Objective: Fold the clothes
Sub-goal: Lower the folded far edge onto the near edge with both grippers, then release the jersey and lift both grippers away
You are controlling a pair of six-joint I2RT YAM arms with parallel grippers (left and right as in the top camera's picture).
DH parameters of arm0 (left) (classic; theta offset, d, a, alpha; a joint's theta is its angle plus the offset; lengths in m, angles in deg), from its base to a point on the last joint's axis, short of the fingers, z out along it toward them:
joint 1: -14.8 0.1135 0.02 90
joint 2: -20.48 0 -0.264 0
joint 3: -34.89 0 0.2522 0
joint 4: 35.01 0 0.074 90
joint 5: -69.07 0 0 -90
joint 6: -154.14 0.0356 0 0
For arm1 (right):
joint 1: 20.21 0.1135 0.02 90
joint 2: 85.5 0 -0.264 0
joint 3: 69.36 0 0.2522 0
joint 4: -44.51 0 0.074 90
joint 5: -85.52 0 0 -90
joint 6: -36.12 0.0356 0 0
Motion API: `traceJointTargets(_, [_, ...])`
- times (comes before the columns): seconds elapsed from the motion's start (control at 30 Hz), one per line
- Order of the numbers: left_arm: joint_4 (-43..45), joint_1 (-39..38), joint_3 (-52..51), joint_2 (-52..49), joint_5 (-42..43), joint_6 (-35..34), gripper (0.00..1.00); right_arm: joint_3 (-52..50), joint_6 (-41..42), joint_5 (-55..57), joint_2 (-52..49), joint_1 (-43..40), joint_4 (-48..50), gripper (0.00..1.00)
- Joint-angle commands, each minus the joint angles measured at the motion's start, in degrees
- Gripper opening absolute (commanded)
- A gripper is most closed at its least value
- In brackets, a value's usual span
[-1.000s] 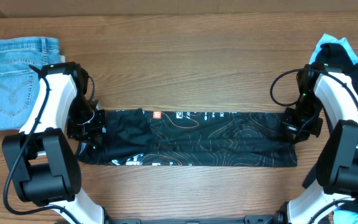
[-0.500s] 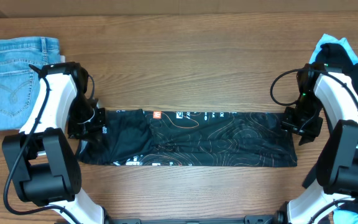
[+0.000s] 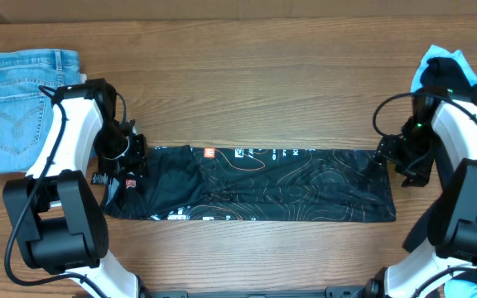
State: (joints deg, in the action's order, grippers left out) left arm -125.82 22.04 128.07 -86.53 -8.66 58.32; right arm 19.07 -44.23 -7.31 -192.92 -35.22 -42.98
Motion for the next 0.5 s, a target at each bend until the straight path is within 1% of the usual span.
traceJointTargets(0.0, [0.22, -0.11, -0.52, 1.40, 1.33, -0.15, 0.21, -3.69, -5.68, -5.40, 0.24, -0.50, 2.69, 0.78])
traceJointTargets(0.13, [0.74, -0.74, -0.52, 1.40, 1.36, -0.17, 0.22, -8.15, -5.68, -5.46, 0.20, -0.48, 8.79, 0.80])
traceJointTargets(0.3, [0.92, -0.96, -0.52, 1.40, 1.29, -0.11, 0.23, -13.42, -5.68, -8.13, 0.20, -0.44, 15.61, 0.78])
traceJointTargets(0.37, [0.96, -0.96, -0.52, 1.40, 1.31, -0.13, 0.23, -15.17, -7.08, -12.11, 0.20, -0.44, 17.73, 0.72])
traceJointTargets(0.43, [1.05, -0.96, -0.52, 1.40, 1.31, -0.13, 0.23, -16.11, -8.35, -15.87, 0.20, -0.44, 19.23, 0.59])
traceJointTargets(0.47, [1.09, -0.96, -0.52, 1.40, 1.31, -0.13, 0.23, -16.22, -8.41, -16.83, 0.20, -0.44, 19.50, 0.50])
